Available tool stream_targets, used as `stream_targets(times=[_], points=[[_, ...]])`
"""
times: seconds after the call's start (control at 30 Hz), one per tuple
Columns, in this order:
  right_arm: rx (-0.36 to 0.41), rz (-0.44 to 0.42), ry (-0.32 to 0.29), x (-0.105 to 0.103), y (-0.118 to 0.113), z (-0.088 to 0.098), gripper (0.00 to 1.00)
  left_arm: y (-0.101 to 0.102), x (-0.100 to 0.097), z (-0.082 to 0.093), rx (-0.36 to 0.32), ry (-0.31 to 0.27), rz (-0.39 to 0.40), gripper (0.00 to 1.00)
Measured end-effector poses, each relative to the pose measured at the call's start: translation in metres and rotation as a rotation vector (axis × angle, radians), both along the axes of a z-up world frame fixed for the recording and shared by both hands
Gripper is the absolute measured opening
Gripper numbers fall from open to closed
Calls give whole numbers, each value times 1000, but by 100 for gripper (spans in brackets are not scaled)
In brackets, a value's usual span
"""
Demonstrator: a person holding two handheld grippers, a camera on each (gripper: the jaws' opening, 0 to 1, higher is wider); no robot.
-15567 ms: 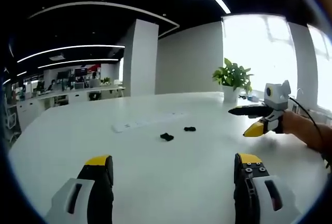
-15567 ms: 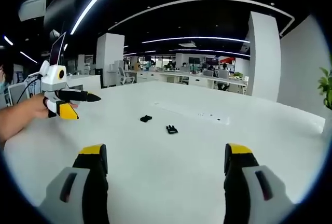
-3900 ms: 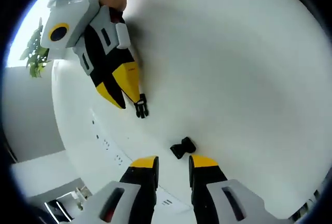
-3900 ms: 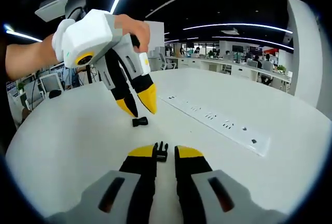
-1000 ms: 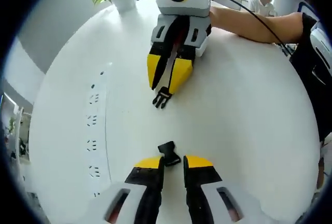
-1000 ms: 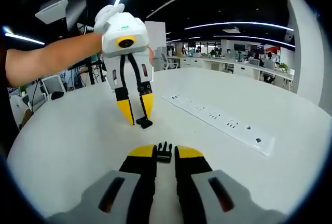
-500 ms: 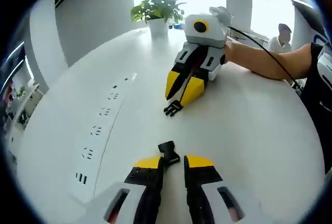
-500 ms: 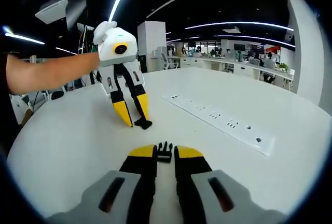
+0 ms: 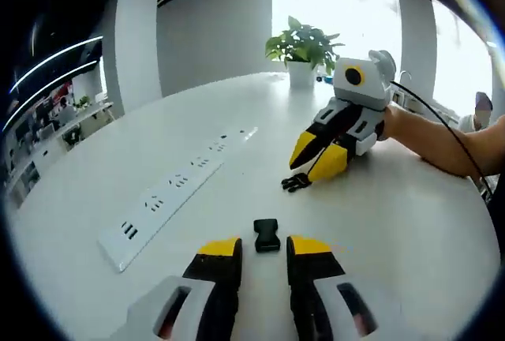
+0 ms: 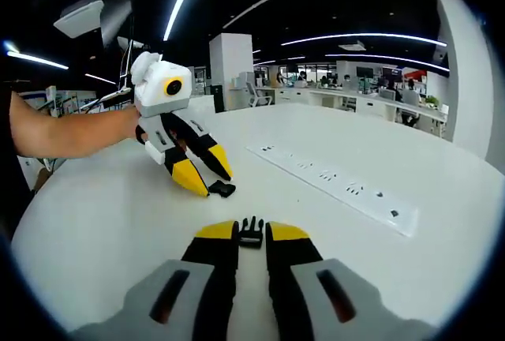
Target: Snap the two parts of the plastic buckle together until the buckle closes and remains connected.
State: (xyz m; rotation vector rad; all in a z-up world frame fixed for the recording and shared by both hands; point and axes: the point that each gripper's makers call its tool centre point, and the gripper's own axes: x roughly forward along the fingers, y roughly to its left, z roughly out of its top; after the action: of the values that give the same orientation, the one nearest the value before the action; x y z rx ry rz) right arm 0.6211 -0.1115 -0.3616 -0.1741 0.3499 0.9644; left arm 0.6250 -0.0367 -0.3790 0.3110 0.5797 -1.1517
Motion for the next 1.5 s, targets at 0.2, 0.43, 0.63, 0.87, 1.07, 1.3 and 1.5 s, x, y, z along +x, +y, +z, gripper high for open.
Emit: stream_targets(times=[0.2,0.43,0.63,0.87,1.07,1.3,1.5], points=[[-1,2,0,-1,0,1,13,-1,-2,1,3,-25,-19,19],[0,4,1,0,0,2,13,-1,1,3,-26,-84,-36,19],[-1,-1,2,0,0,2,13,-2,5,3,-40,-96,-18,19],[-3,-1,3,0,0,2,13,-4,4,3,-34,-111,-32,12],[-4,0,3,0,0,1,13,-3,4,1,-42,-107,-31,12],[-4,-5,2,0,-2,1,16,-3,4,1,-49,-105,-29,12],[-21,-4,-14,-2,1,4,20,-2,3,1,-43,-105,-32,12]])
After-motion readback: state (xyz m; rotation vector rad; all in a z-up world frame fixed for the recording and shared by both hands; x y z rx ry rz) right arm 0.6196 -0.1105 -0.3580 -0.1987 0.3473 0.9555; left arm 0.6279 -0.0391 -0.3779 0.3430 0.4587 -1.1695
